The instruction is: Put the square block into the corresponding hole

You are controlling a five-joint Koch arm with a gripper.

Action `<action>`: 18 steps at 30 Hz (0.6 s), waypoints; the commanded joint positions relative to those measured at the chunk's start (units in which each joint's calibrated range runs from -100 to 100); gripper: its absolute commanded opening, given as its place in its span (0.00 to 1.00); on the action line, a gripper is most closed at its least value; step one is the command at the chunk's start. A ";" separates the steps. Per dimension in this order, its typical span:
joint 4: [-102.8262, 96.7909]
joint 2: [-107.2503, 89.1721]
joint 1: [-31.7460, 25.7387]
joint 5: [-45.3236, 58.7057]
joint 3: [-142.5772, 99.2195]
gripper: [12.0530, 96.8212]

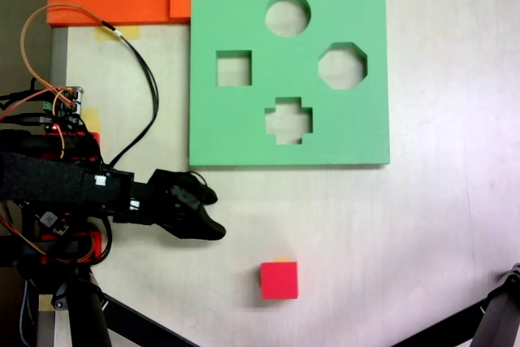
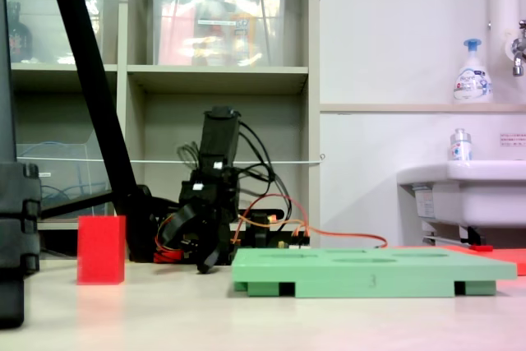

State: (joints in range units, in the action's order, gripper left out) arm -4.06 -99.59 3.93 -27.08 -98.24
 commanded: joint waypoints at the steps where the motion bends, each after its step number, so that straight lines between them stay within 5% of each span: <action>1: 7.00 -0.41 0.78 -3.96 -1.76 0.37; 16: 76.72 -0.41 2.88 -11.82 47.19 0.37; 18: 85.00 4.06 3.76 -11.82 57.56 0.47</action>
State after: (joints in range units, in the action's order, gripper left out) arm 72.39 -98.77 7.20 -38.90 -49.24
